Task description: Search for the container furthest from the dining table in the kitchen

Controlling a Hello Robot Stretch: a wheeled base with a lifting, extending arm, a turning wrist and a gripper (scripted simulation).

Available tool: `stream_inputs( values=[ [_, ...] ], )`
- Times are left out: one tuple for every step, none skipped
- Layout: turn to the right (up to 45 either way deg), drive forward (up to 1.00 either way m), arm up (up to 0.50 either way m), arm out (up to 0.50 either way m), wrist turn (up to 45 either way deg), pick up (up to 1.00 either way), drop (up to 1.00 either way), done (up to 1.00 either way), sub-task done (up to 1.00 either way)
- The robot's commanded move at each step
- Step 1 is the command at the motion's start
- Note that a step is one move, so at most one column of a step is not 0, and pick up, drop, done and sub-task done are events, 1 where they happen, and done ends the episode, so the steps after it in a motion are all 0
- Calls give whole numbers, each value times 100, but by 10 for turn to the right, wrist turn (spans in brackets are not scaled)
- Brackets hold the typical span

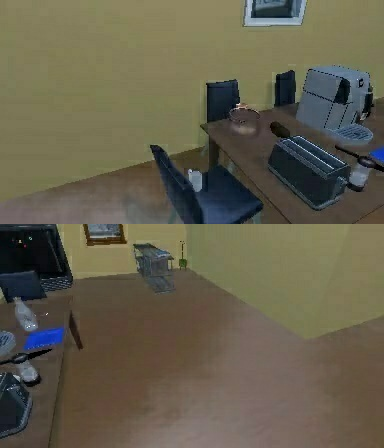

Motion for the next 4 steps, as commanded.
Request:
stream_inputs(
  values=[
    [450,0,0,0,0,0,0,0,0],
    [450,0,0,0,0,0,0,0,0],
    [60,0,0,0,0,0,0,0,0],
    [0,40,0,0,0,0,0,0,0]
  ],
)
